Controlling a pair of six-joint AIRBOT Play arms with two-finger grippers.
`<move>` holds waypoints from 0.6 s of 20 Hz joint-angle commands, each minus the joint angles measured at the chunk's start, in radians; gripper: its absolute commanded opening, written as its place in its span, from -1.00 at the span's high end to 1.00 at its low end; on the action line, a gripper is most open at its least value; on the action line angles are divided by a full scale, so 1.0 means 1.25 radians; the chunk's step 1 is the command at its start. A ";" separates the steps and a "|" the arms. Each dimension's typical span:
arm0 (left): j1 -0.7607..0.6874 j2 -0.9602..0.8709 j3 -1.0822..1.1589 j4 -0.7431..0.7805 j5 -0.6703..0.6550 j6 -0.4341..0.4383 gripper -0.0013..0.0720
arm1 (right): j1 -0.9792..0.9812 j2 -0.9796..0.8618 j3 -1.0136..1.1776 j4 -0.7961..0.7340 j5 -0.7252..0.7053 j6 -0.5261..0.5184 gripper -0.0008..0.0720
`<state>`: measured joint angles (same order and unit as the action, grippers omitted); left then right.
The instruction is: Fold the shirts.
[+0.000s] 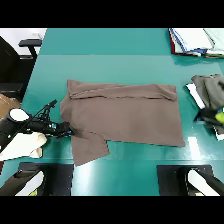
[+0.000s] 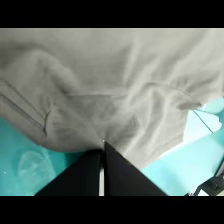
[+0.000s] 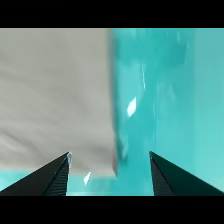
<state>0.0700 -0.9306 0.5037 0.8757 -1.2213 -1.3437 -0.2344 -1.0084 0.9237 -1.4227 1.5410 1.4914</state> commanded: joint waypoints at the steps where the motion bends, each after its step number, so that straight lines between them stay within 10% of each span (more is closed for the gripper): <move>1: 0.000 0.001 0.024 0.003 -0.018 0.013 0.90 | -0.129 0.040 -0.210 0.005 0.012 0.000 -0.63; 10: 0.000 0.001 0.024 0.009 -0.014 0.014 0.90 | -0.060 0.039 -0.351 0.181 -0.142 0.001 -0.19; 12: 0.000 0.001 0.024 0.020 -0.028 0.014 0.90 | -0.026 0.040 -0.330 0.179 -0.159 0.001 0.33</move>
<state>0.0700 -0.9306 0.5335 0.8883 -1.2411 -1.3266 -0.3176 -0.9604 0.5018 -1.2190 1.3857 1.4918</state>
